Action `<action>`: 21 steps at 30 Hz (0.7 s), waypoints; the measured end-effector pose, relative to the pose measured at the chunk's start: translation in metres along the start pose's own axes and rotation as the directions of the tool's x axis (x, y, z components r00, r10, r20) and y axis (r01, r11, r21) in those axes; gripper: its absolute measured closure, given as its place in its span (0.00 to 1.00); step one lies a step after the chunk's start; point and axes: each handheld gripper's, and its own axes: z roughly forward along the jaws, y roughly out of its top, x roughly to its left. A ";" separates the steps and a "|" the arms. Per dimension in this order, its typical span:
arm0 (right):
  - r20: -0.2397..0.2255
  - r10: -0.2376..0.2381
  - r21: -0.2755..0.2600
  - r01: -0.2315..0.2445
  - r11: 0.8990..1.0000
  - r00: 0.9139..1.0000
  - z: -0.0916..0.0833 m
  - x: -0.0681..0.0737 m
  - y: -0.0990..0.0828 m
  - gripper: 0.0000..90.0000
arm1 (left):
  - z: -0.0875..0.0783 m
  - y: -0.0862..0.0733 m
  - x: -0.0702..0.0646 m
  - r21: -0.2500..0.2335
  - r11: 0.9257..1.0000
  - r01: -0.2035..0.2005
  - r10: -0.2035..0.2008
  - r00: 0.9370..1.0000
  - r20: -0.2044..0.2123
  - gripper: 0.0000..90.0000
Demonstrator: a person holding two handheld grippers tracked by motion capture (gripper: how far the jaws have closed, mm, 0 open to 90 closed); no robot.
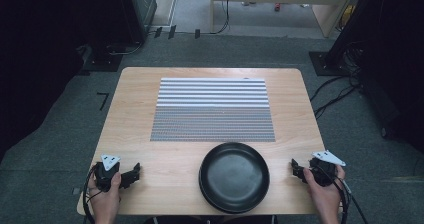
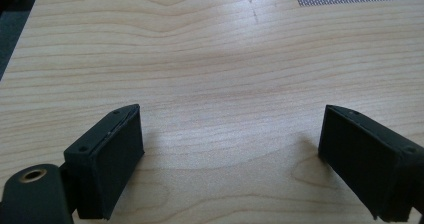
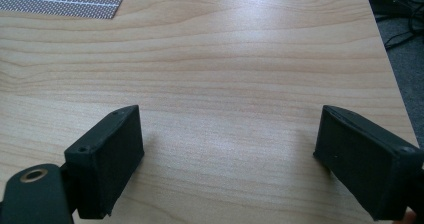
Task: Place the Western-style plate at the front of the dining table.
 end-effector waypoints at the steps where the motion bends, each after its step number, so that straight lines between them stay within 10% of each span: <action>1: 0.003 0.002 0.000 -0.002 1.000 1.000 0.000 0.000 0.000 0.12 | 0.000 0.000 0.000 0.002 1.000 0.000 0.000 1.000 0.001 0.12; 21: -0.003 0.071 -0.063 -0.071 0.995 0.997 -0.014 -0.002 0.003 0.15 | -0.007 0.013 -0.022 -0.054 0.998 0.007 -0.002 0.995 0.101 0.11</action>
